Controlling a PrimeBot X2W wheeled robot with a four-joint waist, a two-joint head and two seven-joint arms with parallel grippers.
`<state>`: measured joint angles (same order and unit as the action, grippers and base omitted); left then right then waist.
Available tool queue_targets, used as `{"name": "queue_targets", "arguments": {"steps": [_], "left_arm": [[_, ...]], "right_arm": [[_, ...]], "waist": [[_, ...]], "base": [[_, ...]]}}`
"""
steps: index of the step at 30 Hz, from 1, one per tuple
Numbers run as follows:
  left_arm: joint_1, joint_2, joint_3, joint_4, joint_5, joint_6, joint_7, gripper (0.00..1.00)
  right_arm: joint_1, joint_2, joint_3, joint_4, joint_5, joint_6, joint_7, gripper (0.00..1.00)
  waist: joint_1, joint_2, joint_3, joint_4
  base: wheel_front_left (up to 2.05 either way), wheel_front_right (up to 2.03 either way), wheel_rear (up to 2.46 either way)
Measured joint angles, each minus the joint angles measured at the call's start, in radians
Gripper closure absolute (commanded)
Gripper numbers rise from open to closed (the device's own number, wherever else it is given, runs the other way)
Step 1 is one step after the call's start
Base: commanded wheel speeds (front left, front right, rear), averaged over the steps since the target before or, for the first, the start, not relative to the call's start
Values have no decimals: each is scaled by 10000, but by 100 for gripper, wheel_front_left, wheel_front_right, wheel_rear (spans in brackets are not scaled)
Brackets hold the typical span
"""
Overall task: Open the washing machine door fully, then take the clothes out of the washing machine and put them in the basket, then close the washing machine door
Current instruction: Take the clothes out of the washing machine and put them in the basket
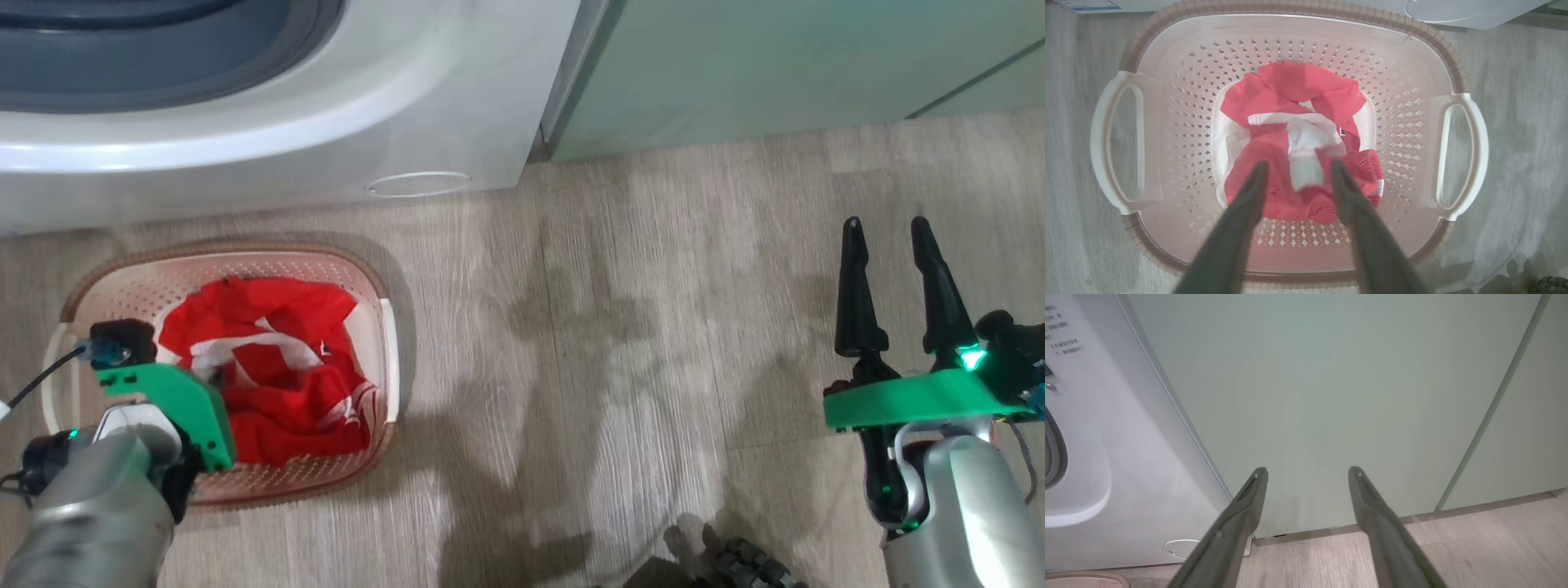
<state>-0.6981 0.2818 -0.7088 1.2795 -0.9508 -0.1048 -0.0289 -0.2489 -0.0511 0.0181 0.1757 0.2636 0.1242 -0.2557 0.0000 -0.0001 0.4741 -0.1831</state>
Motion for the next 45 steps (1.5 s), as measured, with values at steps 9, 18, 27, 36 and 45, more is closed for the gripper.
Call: {"name": "queue_targets", "arguments": {"steps": [9,18,27,36,45], "left_arm": [[170,35,-96,46,94,-6,-1538,0],[832,337,1145,-1651,596,339,-2192,0],[3835,474,3967,-5300,3256,725,-2232,0],[5887,117,6067,-7122,4589,328,-2234,0],[6606,-341,6964,-7762,5375,75,-2234,0]], "right_arm": [[4,12,-38,178,33,0,0,0],[408,12,169,512,102,0,0,0],[1256,12,382,773,102,0,2,0],[1690,10,439,779,98,0,0,0],[2213,10,337,809,102,0,2,0]], "waist": [[0,0,-718,-64],[0,1,-2292,200],[-1,1,-3926,477],[-1,1,-4971,601],[-1,1,-5326,713]], "base": [[0,0,0],[0,0,0],[0,0,0],[0,0,0],[0,0,0]]}}
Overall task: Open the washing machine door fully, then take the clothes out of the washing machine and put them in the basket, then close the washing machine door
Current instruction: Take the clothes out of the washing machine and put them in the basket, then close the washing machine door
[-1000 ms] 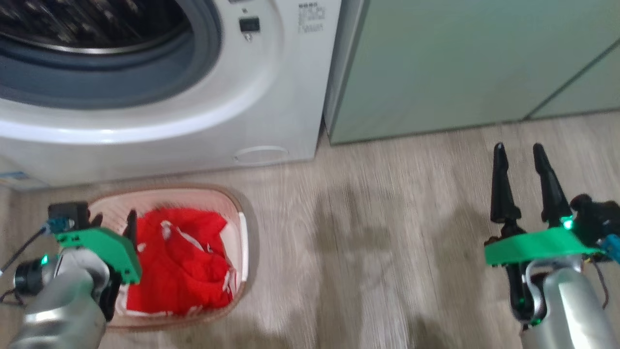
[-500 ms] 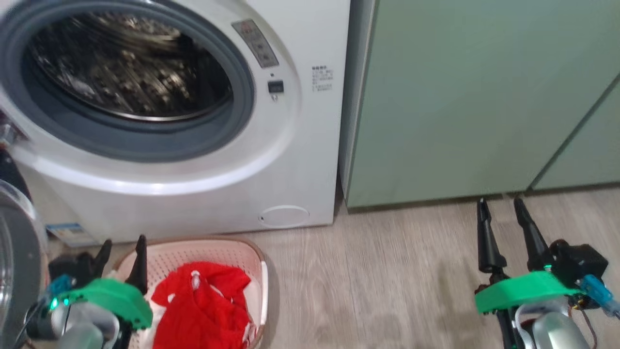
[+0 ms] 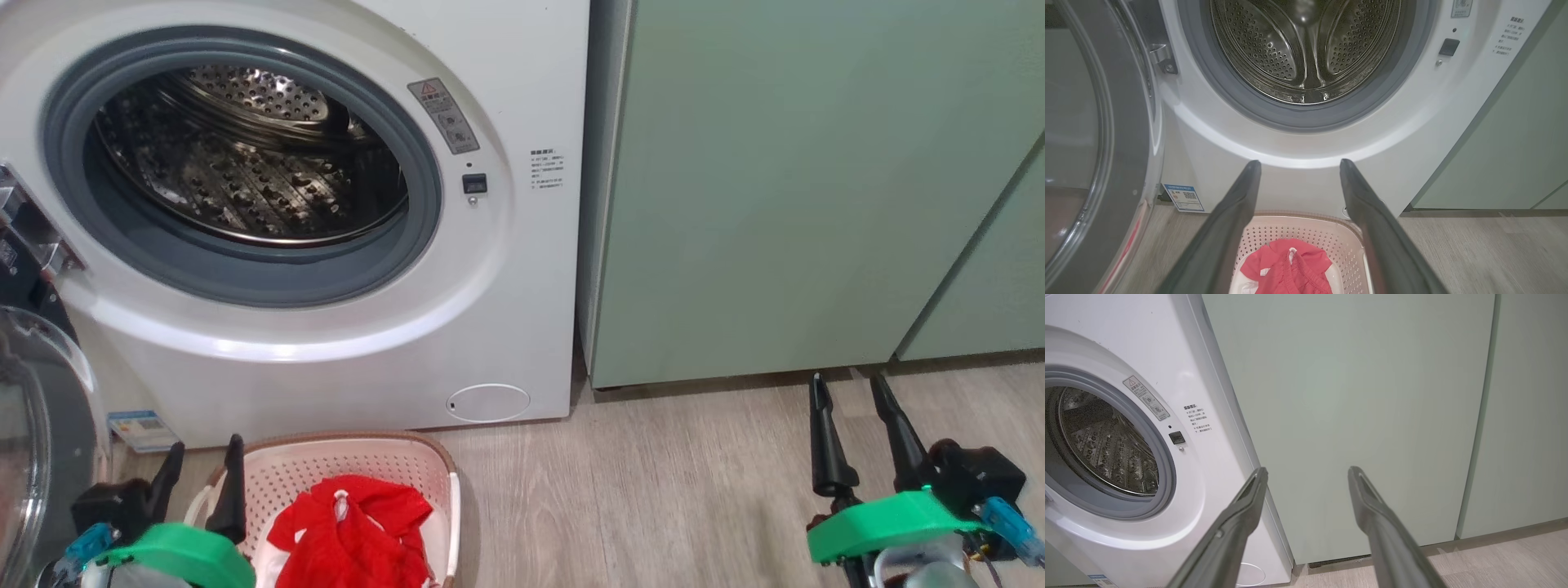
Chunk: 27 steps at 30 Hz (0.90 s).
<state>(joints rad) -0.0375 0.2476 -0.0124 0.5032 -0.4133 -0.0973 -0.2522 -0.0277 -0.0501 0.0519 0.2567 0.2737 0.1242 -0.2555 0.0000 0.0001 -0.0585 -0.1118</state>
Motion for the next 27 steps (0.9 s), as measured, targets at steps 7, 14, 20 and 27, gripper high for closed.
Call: {"name": "queue_targets", "arguments": {"steps": [7,14,20,27], "left_arm": [[-1,-188,253,-46,439,-173,0,0],[-27,-328,360,-56,715,-267,0,0],[-27,-362,502,-58,796,-268,0,0],[-27,-374,629,-90,803,-270,0,0]], "right_arm": [[13,0,-38,15,2,0,-2,0],[15,0,-54,21,2,0,0,0],[26,0,-56,33,2,0,0,0],[79,2,-113,33,2,0,0,0]], "waist": [[0,0,-59,46],[0,0,-30,44],[0,0,-8,41],[0,0,40,78]], "base": [[0,0,0],[0,0,0],[0,0,0],[-19,13,7]]}}
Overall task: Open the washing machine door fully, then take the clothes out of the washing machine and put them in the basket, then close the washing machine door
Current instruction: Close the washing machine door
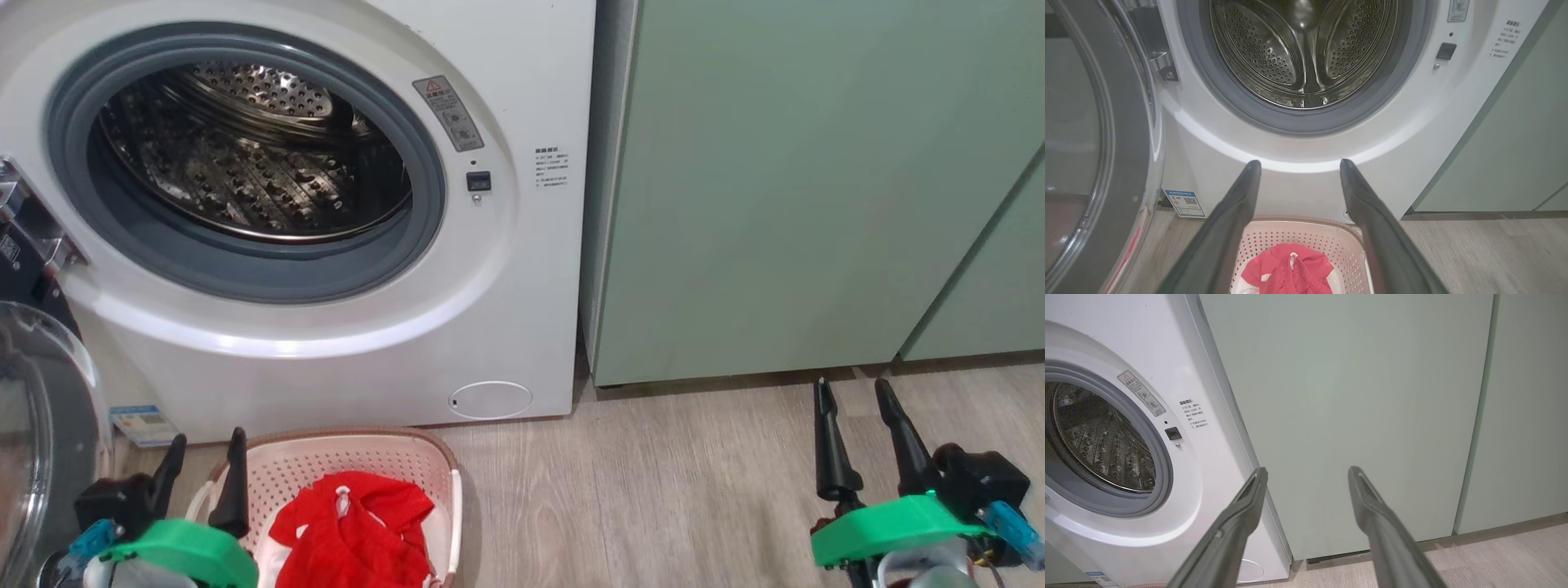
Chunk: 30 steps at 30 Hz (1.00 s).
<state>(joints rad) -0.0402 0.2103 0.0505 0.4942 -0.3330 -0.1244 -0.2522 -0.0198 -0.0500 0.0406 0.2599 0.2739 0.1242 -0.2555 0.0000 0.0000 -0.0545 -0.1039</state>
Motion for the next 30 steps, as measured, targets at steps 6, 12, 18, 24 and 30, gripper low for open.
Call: {"name": "queue_targets", "arguments": {"steps": [6,12,18,24,30], "left_arm": [[-49,12,19,2,0,0,0,0],[-78,27,2,2,-2,0,0,0],[-73,50,-42,4,-6,0,0,0],[-74,84,-203,6,-15,0,0,0],[-65,69,-270,6,-19,0,0,0]], "right_arm": [[-3,4,-38,-6,0,0,0,0],[-1,6,-100,-4,0,0,0,0],[1,6,-109,-4,0,0,0,0],[1,6,-157,-4,0,0,0,0],[9,4,-211,12,0,0,0,0]], "waist": [[0,0,54,35],[0,0,100,54],[0,0,149,77],[0,0,197,137],[0,0,185,203]], "base": [[-122,99,23],[-201,179,22],[-225,202,23],[-179,174,5],[-103,103,0]]}}
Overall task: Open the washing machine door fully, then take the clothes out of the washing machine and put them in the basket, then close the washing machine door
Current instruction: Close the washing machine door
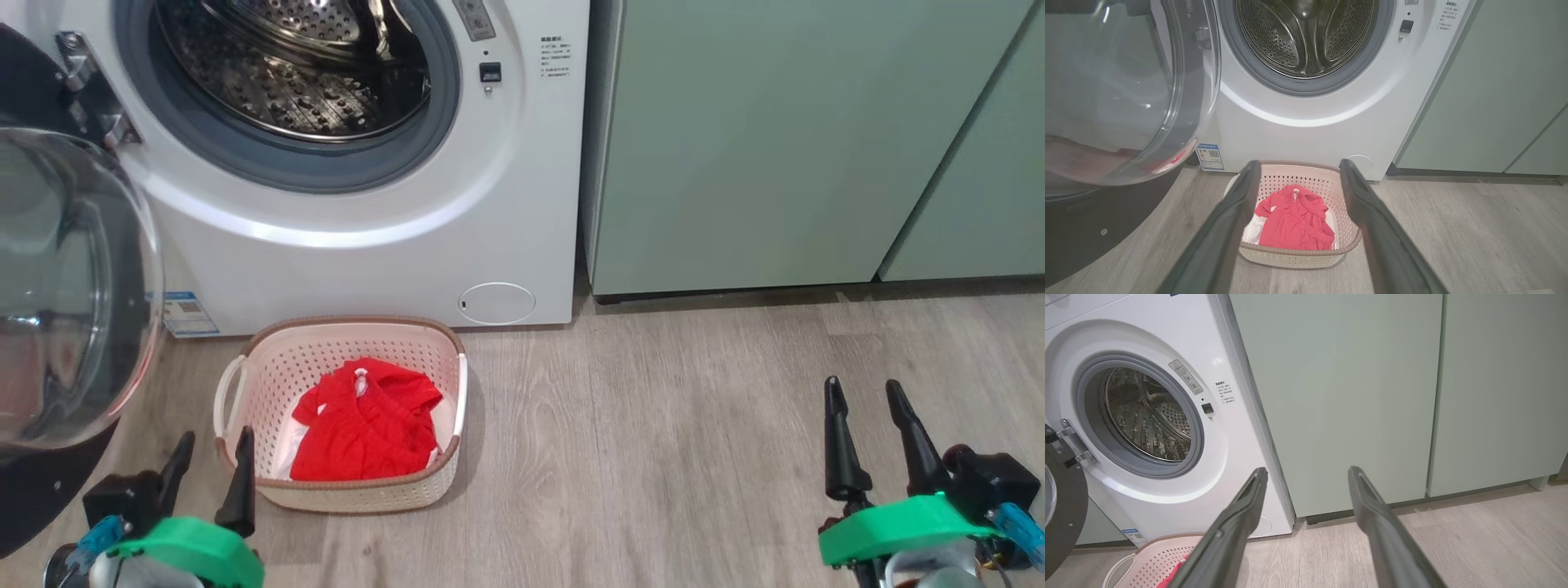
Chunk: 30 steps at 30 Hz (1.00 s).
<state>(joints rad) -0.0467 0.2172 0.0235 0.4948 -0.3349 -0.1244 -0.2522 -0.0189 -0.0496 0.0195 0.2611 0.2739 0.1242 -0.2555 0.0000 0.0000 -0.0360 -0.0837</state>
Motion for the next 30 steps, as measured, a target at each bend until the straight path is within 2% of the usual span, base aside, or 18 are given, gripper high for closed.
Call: {"name": "queue_targets", "arguments": {"steps": [9,18,30], "left_arm": [[-35,-56,69,4,56,0,0,0],[-37,-284,201,-130,384,0,0,0],[-47,-347,614,-125,635,2,0,0]], "right_arm": [[-2,4,-4,2,0,0,0,0],[5,6,90,2,130,0,0,0],[15,21,253,2,428,0,0,0]], "waist": [[0,0,-52,255],[0,0,-179,977],[0,0,-345,2776]], "base": [[-6,6,0],[0,0,0],[0,0,0]]}}
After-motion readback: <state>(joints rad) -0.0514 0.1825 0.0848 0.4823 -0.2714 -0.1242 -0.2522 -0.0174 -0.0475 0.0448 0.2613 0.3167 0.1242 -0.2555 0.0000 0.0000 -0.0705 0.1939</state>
